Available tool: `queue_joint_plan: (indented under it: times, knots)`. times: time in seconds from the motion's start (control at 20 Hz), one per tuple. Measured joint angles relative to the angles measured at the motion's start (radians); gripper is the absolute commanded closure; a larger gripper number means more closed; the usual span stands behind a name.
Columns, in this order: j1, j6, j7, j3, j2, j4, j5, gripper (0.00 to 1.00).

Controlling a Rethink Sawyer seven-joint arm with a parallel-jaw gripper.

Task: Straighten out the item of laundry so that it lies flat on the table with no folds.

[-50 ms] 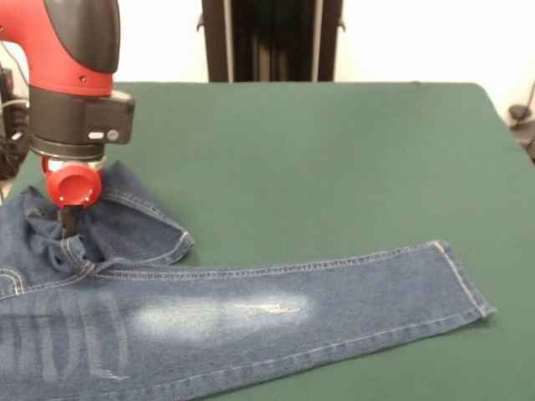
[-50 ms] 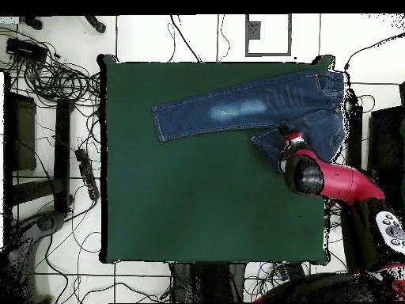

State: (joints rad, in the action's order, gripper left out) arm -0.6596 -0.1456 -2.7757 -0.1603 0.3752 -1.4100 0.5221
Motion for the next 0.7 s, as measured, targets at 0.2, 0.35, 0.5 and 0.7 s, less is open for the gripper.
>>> queue_joint_plan:
  times: [0.2, 0.35, 0.5, 0.7]
  knots:
    - [-0.004, 0.0, 0.0, -0.007, 0.0, 0.0, 0.004, 0.0]
    - [-0.001, 0.0, 0.0, -0.005, 0.0, -0.001, 0.005, 0.0]
    - [0.02, 0.0, 0.0, 0.013, 0.004, -0.005, -0.001, 0.0]
    - [0.092, 0.0, 0.0, 0.062, 0.02, -0.028, -0.04, 0.0]
